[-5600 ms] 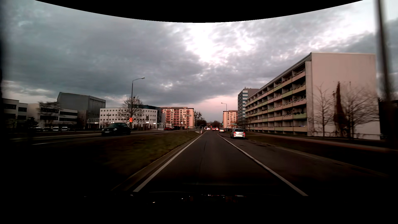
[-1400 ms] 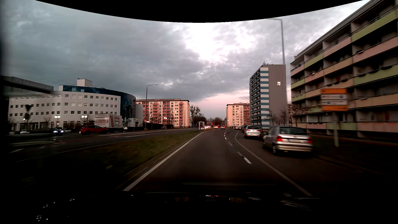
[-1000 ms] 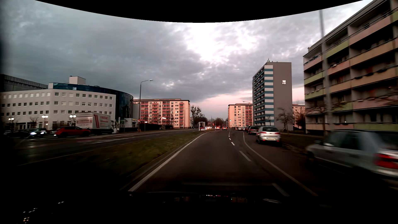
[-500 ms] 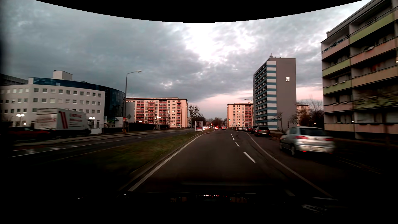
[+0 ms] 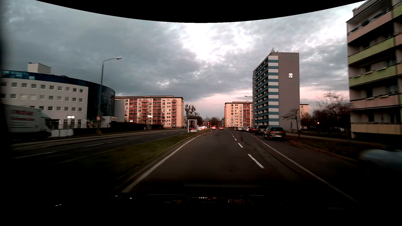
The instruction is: Follow the waypoints while adhering to traffic rules and regulations
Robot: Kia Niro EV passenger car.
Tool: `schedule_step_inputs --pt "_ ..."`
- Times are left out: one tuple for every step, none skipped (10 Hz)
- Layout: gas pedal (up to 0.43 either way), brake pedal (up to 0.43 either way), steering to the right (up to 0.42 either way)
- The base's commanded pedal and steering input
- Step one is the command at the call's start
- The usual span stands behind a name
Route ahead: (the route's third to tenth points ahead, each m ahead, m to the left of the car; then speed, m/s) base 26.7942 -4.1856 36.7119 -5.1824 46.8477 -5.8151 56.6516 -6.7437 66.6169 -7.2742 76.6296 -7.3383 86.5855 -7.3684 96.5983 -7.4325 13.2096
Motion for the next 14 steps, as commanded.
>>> schedule_step_inputs --pt "0.059 0.000 0.020" --pt "0.059 0.000 0.018" --pt "0.059 0.000 0.016" --pt "0.059 0.000 0.014" --pt "0.067 0.000 0.012" --pt "0.067 0.000 0.011" --pt "0.067 0.000 0.010" --pt "0.067 0.000 0.010" --pt "0.067 0.000 0.010" --pt "0.067 0.000 0.010" --pt "0.067 0.000 0.010" --pt "0.067 0.000 0.009" --pt "0.067 0.000 0.007" --pt "0.067 0.000 0.007"
